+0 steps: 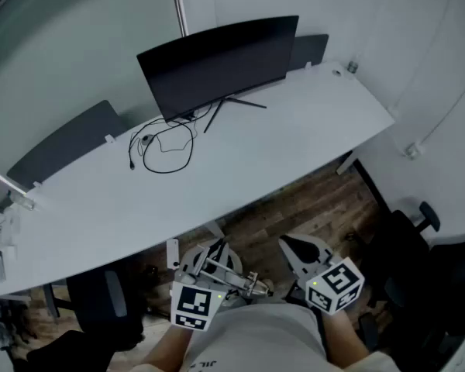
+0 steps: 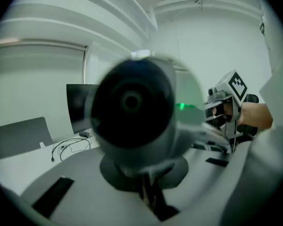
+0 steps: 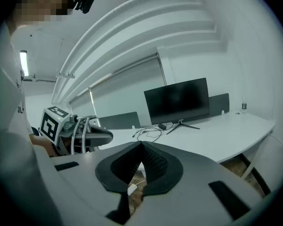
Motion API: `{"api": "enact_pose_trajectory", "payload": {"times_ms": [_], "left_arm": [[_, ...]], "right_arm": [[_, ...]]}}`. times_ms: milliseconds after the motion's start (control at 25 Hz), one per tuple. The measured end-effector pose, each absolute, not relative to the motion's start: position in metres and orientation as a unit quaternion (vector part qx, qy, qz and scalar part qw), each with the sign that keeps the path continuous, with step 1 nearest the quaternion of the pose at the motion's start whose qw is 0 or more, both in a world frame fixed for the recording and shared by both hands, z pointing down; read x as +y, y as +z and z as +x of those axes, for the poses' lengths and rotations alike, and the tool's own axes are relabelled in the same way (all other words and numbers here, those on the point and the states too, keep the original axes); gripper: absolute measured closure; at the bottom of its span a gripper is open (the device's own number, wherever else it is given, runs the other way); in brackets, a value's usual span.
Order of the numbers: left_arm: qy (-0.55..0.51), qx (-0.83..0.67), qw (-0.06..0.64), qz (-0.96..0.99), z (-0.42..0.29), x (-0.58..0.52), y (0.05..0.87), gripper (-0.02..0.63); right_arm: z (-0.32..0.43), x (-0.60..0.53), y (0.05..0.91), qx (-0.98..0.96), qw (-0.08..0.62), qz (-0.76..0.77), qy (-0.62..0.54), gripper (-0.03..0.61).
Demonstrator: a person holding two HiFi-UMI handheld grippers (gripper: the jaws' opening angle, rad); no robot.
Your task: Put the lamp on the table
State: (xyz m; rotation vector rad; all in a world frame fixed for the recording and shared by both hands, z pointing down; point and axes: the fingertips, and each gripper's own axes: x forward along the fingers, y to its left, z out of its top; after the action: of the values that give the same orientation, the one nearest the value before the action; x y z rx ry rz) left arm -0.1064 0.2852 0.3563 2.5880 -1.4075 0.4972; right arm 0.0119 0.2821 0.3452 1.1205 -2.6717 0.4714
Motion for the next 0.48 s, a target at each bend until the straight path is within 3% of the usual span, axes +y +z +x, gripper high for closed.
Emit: {"api": "enact_pose_trajectory", "payload": {"times_ms": [480], "left_arm": [[0.165, -0.46, 0.073, 0.87, -0.1099, 0.2814, 0.3533, 0.594]], "right_arm": [[0.0049, 0.282, 0.3481, -0.903, 0.111, 0.383, 0.159, 0.548]]}}
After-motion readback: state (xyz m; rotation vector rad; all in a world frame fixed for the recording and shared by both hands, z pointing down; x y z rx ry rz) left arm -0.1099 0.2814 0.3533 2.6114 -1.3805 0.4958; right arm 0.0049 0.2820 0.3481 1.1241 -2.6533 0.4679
